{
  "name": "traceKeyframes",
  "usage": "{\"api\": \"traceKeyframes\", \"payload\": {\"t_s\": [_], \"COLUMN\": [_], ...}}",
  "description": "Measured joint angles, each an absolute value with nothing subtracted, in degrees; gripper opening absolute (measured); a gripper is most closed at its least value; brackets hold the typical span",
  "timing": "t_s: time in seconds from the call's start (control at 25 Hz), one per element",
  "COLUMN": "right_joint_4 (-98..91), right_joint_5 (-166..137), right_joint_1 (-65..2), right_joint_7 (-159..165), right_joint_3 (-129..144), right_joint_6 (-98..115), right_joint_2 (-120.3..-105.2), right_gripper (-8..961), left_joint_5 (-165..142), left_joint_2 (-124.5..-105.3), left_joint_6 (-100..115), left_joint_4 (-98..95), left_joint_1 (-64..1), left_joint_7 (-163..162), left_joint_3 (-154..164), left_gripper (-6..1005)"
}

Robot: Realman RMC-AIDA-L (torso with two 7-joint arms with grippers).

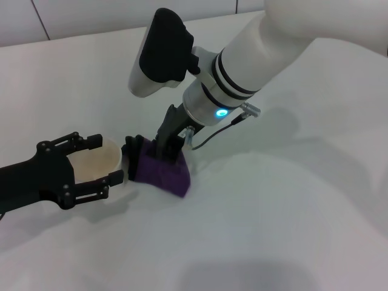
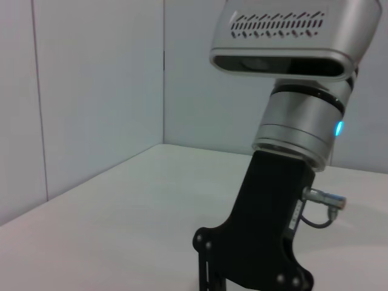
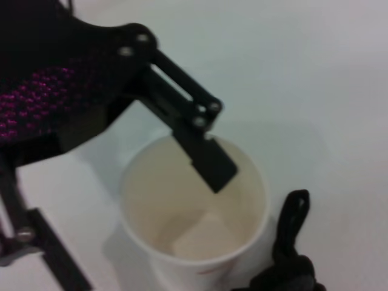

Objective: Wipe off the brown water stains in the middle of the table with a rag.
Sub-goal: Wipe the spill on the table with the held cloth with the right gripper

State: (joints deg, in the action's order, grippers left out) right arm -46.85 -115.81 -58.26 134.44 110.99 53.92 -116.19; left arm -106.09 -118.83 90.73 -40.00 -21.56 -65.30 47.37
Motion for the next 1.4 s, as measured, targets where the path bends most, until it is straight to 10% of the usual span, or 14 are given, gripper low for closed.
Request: {"api": "traceKeyframes", "payload": {"t_s": [1.4], "right_joint_4": [-48.3], "right_joint_5": [-115.72], "right_joint_1": [-58.84], "right_joint_7": [133.76], "right_joint_3": [110.12], "right_joint_6": [57.03], "right_joint_2": [-116.1], "right_gripper": [123], "left_joint_5": [-105.47], "left_joint_2": [-118.71], "left_joint_6": [91.61], "left_joint_4": [-40.27], "left_joint_1": [-20.6], "left_joint_7": [-65.39], "left_joint_3": [46.86], "left_gripper": [817]}}
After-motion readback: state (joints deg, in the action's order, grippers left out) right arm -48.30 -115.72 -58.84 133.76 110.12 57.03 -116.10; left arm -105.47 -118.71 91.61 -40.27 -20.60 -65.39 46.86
